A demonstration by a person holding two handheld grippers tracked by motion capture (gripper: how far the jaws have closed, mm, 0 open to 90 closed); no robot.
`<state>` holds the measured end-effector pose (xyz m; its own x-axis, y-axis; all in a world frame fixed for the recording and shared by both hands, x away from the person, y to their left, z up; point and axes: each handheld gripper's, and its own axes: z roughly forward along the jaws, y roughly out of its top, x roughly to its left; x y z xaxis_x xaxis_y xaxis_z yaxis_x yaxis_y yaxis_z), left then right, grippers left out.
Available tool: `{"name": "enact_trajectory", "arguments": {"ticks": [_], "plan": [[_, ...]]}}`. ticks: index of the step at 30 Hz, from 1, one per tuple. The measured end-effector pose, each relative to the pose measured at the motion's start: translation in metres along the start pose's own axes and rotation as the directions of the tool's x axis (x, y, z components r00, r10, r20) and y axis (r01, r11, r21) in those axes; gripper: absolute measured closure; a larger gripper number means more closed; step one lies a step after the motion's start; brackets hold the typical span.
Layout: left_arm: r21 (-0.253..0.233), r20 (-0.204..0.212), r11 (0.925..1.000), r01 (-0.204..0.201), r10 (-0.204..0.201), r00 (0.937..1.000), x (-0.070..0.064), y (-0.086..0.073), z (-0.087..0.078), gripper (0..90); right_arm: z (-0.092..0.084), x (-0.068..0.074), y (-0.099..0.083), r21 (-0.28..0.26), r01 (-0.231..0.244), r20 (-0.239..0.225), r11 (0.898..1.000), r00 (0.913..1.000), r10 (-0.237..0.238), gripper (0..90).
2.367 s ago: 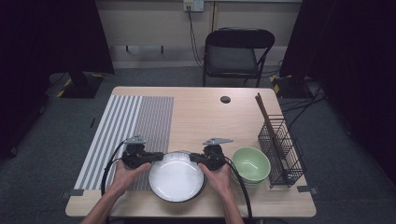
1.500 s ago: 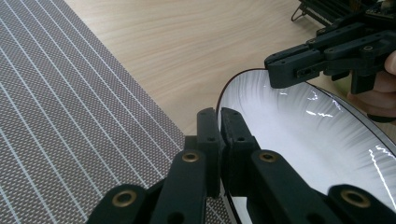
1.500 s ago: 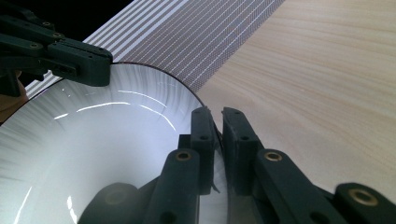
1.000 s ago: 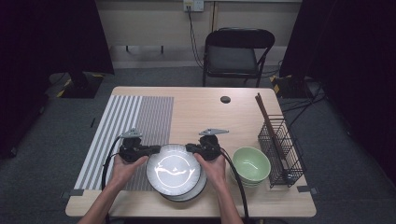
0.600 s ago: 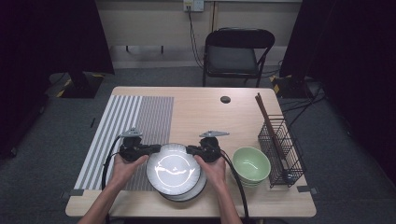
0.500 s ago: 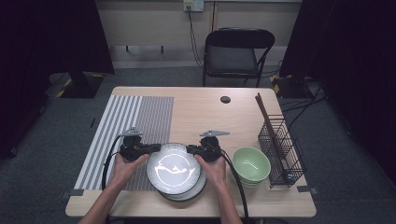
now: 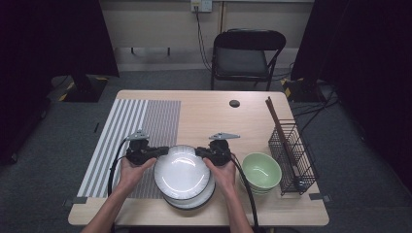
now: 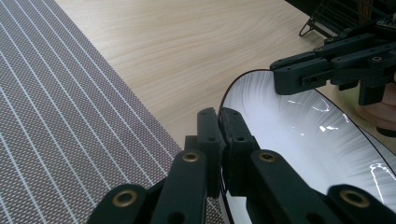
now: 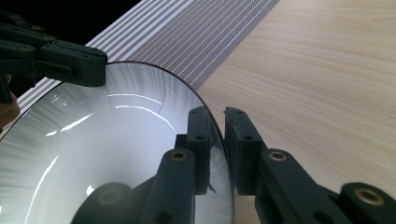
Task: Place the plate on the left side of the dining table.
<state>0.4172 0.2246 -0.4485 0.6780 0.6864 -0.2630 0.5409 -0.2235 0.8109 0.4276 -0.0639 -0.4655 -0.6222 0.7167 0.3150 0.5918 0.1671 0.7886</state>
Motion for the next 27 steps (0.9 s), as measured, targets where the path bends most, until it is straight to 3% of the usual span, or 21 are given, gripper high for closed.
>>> {"name": "enact_trajectory", "arguments": {"ticks": [2,5,12,15,19,21,27], "plan": [[0.001,-0.006,1.0000,0.001,-0.001,1.0000,-0.001,0.000,0.000,87.8,0.001,0.000,-0.001,0.005,-0.012,-0.002,1.000,0.9999,0.012,70.2],[-0.003,0.000,1.0000,0.006,-0.006,1.0000,0.000,-0.001,0.000,87.8,0.004,-0.001,-0.006,0.023,-0.036,0.003,0.999,0.9993,0.036,68.4],[0.011,0.019,0.9996,0.025,-0.025,0.9995,0.004,-0.001,-0.001,87.3,0.002,-0.006,-0.011,-0.002,-0.063,-0.058,0.998,0.9963,0.063,77.3],[0.008,0.020,0.9992,0.040,-0.040,0.9990,0.004,-0.002,-0.006,83.7,0.002,-0.007,-0.012,-0.007,-0.067,-0.062,0.998,0.9959,0.066,78.3],[0.032,0.003,0.9993,0.019,-0.019,0.9998,0.001,-0.003,-0.016,73.6,0.001,-0.008,-0.012,-0.014,-0.069,-0.062,0.998,0.9958,0.068,79.2],[0.024,0.011,0.9991,0.035,-0.036,0.9993,-0.001,-0.008,-0.021,69.5,0.000,-0.007,-0.011,-0.016,-0.065,-0.063,0.998,0.9959,0.064,80.0],[0.068,0.000,0.9965,0.048,-0.048,0.9989,-0.001,-0.021,-0.019,67.4,-0.001,-0.007,-0.011,-0.008,-0.055,-0.045,0.998,0.9975,0.054,79.8]]}}
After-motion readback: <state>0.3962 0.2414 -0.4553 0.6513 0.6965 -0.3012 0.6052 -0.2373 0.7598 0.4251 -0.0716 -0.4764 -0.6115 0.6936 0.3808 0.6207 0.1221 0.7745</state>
